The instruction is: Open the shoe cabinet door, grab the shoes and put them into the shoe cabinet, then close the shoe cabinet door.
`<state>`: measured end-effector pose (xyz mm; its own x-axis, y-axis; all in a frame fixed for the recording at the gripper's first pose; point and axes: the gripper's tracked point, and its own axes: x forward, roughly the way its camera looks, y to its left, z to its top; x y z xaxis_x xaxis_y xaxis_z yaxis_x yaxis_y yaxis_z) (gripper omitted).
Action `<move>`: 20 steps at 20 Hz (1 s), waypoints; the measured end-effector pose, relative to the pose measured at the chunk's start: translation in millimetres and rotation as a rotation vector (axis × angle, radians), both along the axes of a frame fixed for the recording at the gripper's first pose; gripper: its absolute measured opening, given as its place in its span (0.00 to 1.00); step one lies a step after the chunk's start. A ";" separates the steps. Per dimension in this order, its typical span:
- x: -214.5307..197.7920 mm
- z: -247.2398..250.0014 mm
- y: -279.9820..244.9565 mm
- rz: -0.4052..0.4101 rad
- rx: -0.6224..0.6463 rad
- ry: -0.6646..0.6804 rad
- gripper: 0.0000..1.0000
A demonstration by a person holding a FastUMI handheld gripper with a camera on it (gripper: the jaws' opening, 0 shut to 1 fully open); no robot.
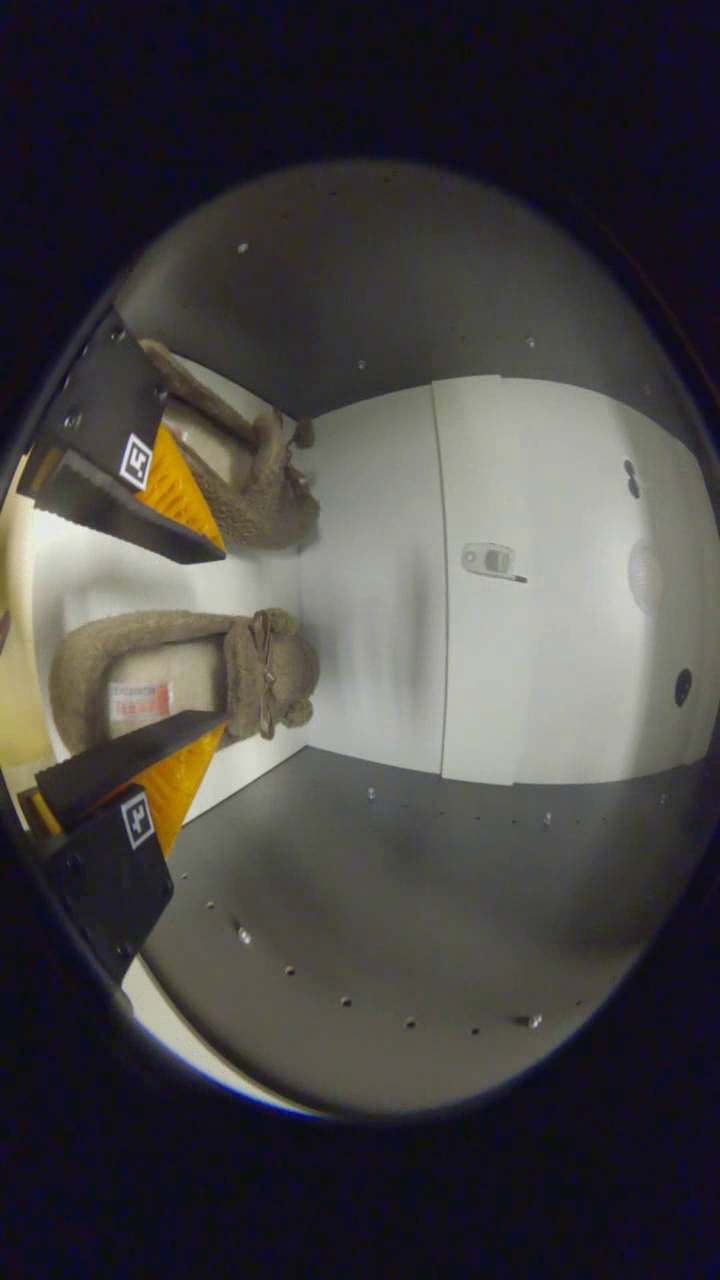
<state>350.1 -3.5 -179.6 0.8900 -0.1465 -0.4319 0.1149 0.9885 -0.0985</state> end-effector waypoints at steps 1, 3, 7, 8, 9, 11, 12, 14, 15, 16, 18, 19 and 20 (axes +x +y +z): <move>-6.0 6.3 -0.8 -0.002 0.001 -0.017 0.92; -21.6 20.7 1.7 0.003 0.014 -0.050 0.93; -66.4 56.7 10.7 0.034 0.029 -0.131 0.93; -81.5 67.6 12.4 0.042 0.031 -0.155 0.93; -98.3 78.5 14.8 0.053 0.037 -0.182 0.94; -136.4 100.0 19.7 0.085 0.046 -0.234 0.94; -158.4 108.7 23.9 0.112 0.048 -0.255 0.94; -205.0 124.1 27.5 0.163 0.047 -0.291 0.94; -228.9 127.8 29.0 0.193 0.052 -0.299 0.95; -252.3 131.4 28.5 0.214 0.054 -0.306 0.95; -301.2 138.3 24.8 0.255 0.069 -0.308 0.95; -322.6 141.9 19.9 0.261 0.071 -0.313 0.95; -343.3 145.5 12.6 0.260 0.070 -0.315 0.95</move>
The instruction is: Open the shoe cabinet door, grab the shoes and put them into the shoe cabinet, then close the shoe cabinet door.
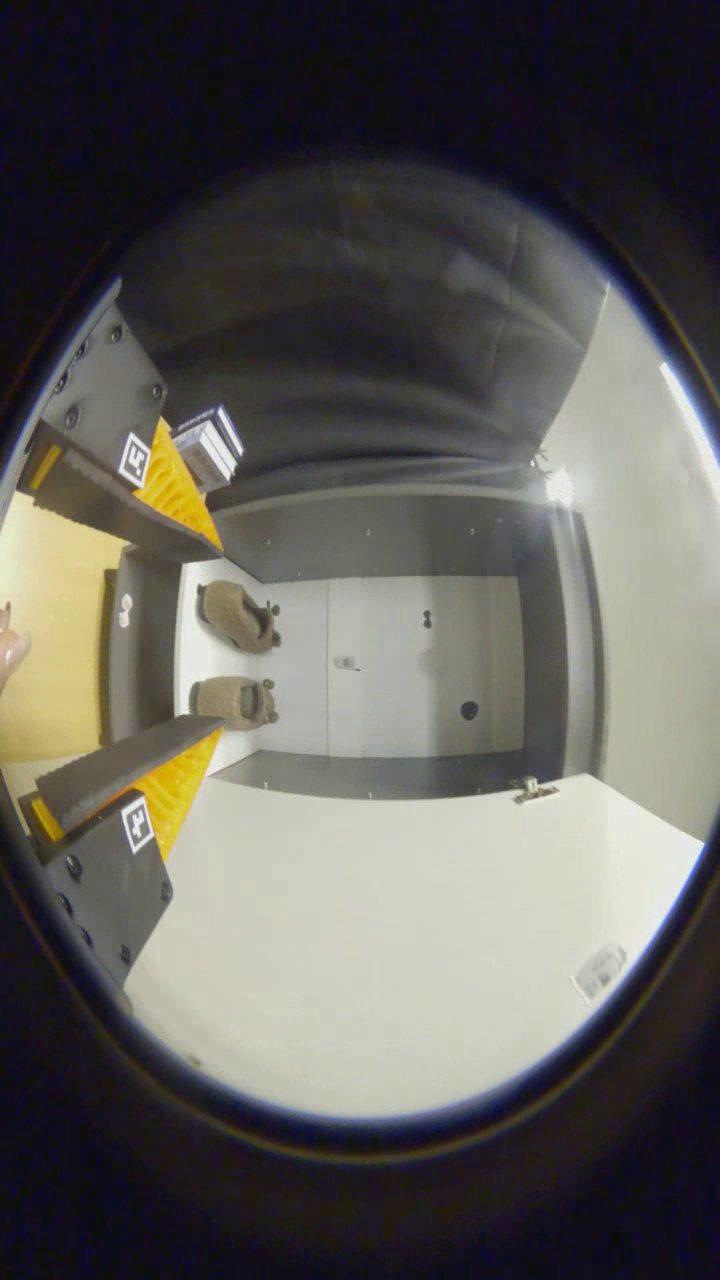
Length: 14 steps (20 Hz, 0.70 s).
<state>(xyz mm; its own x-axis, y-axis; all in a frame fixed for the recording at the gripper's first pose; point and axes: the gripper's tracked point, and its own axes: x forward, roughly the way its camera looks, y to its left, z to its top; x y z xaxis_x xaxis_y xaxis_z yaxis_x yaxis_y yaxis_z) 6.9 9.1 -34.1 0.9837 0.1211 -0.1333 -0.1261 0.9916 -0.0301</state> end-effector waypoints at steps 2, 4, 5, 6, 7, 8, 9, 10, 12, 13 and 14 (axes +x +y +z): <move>-37.7 10.8 -14.0 -0.013 0.013 -0.025 0.96; -70.2 20.9 -39.8 -0.072 0.031 -0.051 0.96; -86.7 22.0 -54.7 -0.114 0.043 -0.059 0.96; -101.7 25.0 -72.7 -0.166 0.054 -0.072 0.95; -103.0 31.8 -88.0 -0.228 0.065 -0.084 0.95; -115.0 32.1 -102.8 -0.275 0.074 -0.087 0.95; -125.3 31.6 -116.6 -0.313 0.071 -0.094 0.95; -132.8 29.7 -134.4 -0.358 0.056 -0.100 0.95; -147.0 24.2 -170.1 -0.427 0.044 -0.078 0.95; -149.3 25.4 -183.5 -0.443 0.059 -0.075 0.95; -149.9 28.8 -198.9 -0.450 0.074 -0.081 0.95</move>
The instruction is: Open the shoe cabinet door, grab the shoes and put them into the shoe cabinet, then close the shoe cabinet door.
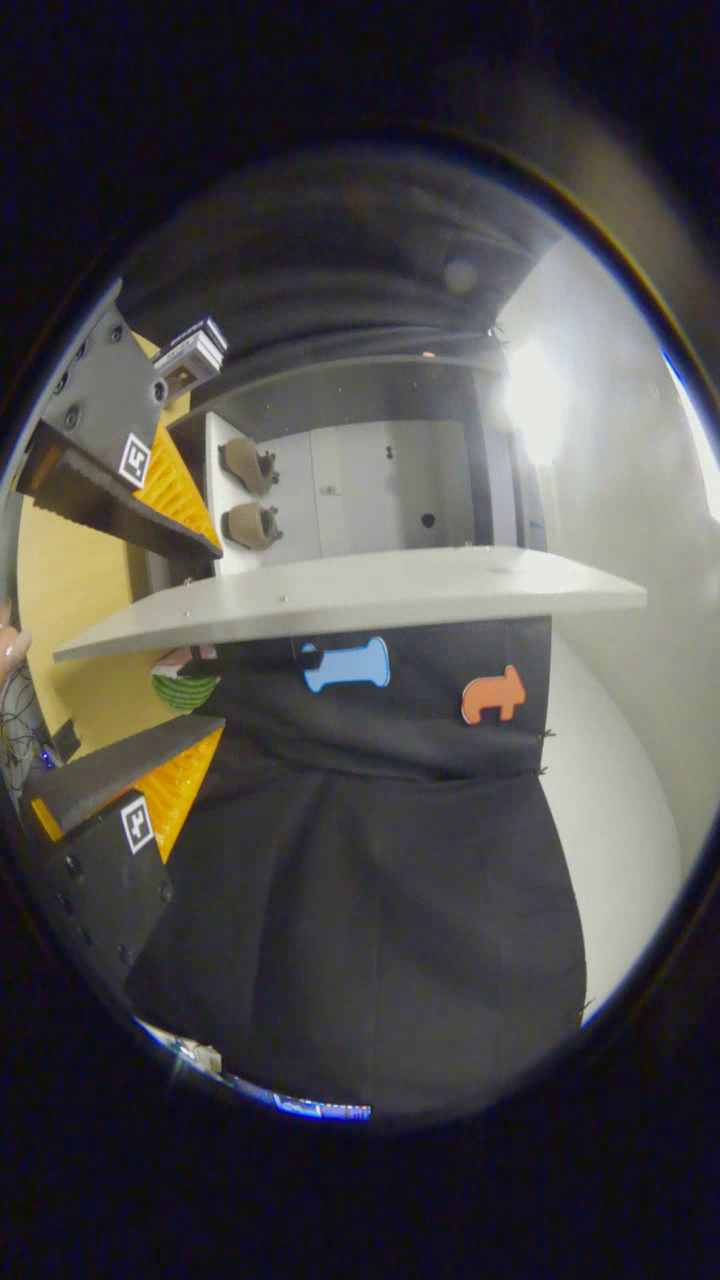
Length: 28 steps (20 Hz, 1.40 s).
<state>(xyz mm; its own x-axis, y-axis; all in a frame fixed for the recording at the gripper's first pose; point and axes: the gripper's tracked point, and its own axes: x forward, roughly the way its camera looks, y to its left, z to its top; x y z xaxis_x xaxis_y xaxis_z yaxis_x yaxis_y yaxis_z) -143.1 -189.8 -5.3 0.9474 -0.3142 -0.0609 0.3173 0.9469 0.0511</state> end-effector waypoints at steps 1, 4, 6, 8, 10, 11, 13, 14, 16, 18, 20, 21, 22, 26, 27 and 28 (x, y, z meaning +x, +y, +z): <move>1.9 1.4 -14.2 0.004 0.007 -0.009 0.95; 24.5 -5.6 -42.5 0.085 0.011 0.010 0.95; 45.9 -12.9 -53.8 0.159 0.029 0.041 0.95; 67.6 -17.8 -59.9 0.237 0.046 0.069 0.95; 82.1 -22.2 -52.8 0.318 0.046 0.095 0.95; 87.8 -22.8 -48.8 0.352 0.040 0.102 0.95; 94.7 -24.1 -47.9 0.388 0.044 0.103 0.95; 98.2 -24.6 -46.1 0.413 0.060 0.104 0.95; 102.1 -25.2 -41.2 0.450 0.076 0.100 0.95; 104.0 -24.4 -26.6 0.487 0.069 0.097 0.95; 104.7 -25.6 -3.2 0.538 0.067 0.090 0.96; 107.1 -28.1 9.8 0.561 0.071 0.090 0.96; 111.5 -30.8 19.9 0.572 0.074 0.095 0.96; 121.1 -35.3 63.0 0.632 0.102 0.106 0.96; 123.5 -36.6 74.4 0.648 0.102 0.108 0.96; 125.6 -38.4 86.3 0.665 0.103 0.107 0.97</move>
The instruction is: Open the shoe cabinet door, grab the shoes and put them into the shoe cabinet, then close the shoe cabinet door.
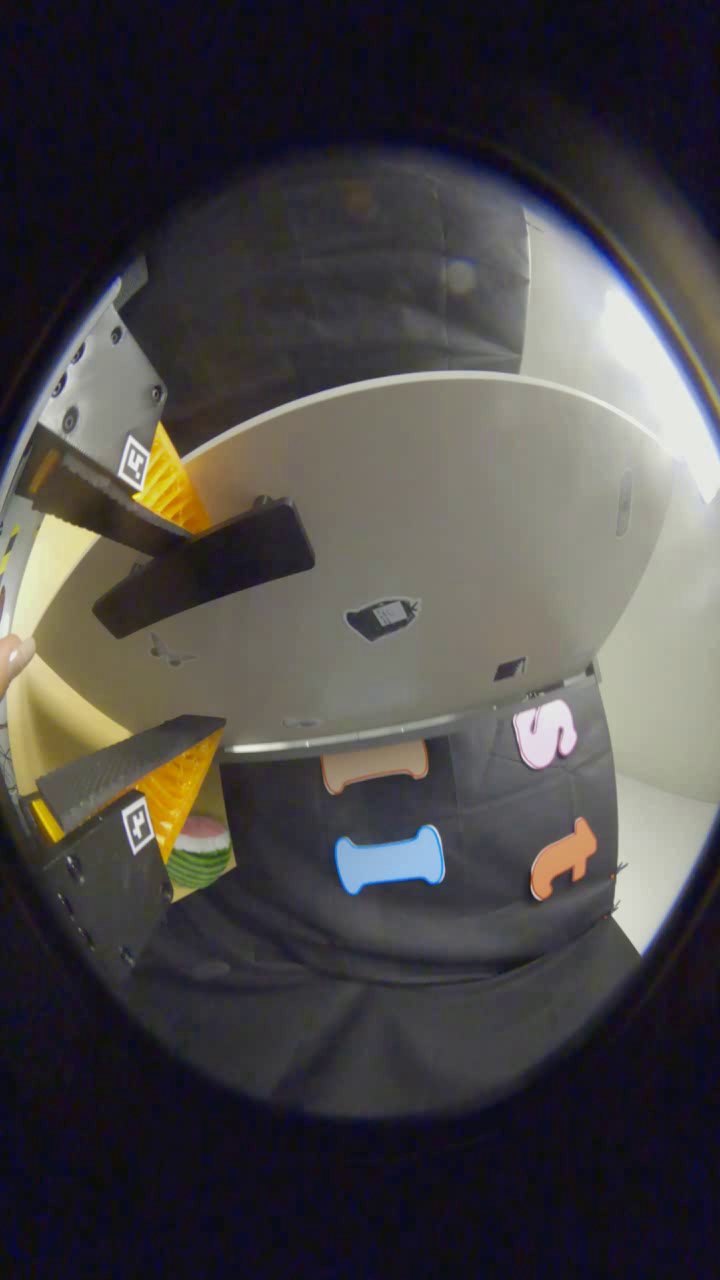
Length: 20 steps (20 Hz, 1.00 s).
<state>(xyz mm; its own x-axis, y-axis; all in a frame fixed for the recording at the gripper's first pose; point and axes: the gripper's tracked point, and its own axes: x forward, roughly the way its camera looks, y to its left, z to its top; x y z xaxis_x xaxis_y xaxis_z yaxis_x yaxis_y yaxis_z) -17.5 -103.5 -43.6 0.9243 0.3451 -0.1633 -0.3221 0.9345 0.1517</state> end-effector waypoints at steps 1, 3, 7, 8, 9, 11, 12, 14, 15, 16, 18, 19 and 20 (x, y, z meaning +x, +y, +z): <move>0.5 -1.7 14.4 0.017 0.001 -0.001 0.97; 0.8 -6.6 45.4 0.053 -0.002 0.000 0.97; 19.0 -12.3 100.6 0.044 -0.021 -0.019 0.97; 28.4 -16.9 110.1 0.031 -0.023 -0.018 0.97; 35.8 -16.2 123.0 0.014 -0.024 -0.021 0.98; 52.3 -18.9 150.6 -0.014 -0.026 -0.021 0.98; 60.8 -21.1 163.0 -0.031 -0.025 -0.020 0.98; 79.3 -24.3 184.0 -0.065 -0.019 -0.020 0.98; 88.1 -26.0 192.1 -0.081 -0.015 -0.019 0.98; 95.9 -25.0 199.4 -0.097 -0.009 -0.022 0.98; 113.5 -26.2 213.0 -0.124 -0.004 -0.029 0.98; 122.0 -27.3 217.9 -0.136 -0.004 -0.032 0.98; 128.6 -27.8 223.7 -0.147 -0.006 -0.035 0.98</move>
<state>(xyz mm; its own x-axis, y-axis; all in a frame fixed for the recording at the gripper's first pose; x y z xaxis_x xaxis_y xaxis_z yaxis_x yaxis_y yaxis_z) 111.1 120.2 -71.4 0.9701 0.2042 -0.1316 -0.1862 0.9729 0.1367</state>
